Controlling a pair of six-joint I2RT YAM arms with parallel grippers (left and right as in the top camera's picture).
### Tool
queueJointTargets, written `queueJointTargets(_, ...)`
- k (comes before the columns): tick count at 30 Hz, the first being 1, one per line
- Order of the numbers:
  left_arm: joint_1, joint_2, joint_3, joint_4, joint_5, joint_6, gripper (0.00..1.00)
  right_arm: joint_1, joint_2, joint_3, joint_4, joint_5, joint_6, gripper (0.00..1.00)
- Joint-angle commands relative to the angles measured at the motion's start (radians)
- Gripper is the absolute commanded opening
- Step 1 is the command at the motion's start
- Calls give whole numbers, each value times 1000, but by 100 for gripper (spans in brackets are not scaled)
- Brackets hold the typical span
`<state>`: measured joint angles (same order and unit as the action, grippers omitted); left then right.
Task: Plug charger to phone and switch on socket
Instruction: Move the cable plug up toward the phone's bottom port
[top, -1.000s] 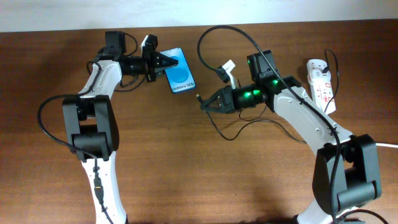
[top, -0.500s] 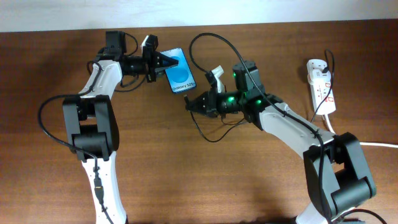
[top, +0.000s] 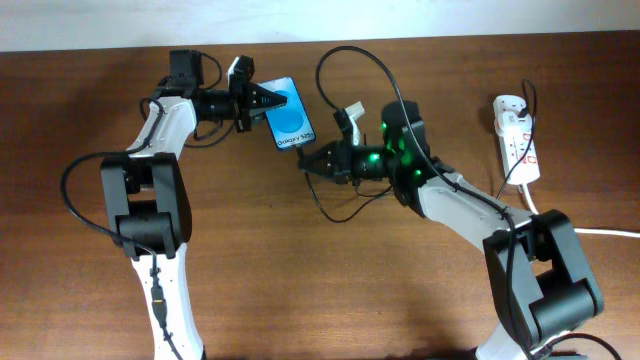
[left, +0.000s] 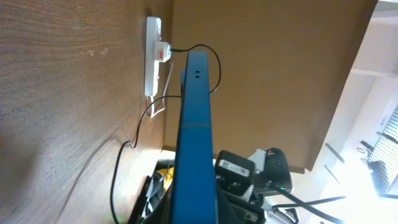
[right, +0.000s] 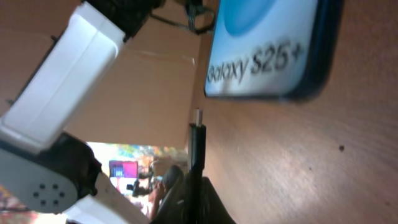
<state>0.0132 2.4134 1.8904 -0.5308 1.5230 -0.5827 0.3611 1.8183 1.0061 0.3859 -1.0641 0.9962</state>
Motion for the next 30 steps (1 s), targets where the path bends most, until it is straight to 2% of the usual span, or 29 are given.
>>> queueJointTargets(1, 0, -17, 9, 7, 51, 20, 0, -23, 10, -92, 174, -32, 87, 4)
queueJointTargets(8, -2, -17, 9, 6, 51, 20, 0, -16, 11, -106, 198, 6, 136, 4)
queueJointTargets(30, -32, -17, 9, 6, 51, 20, 0, -3, 21, -107, 168, 48, 111, 4)
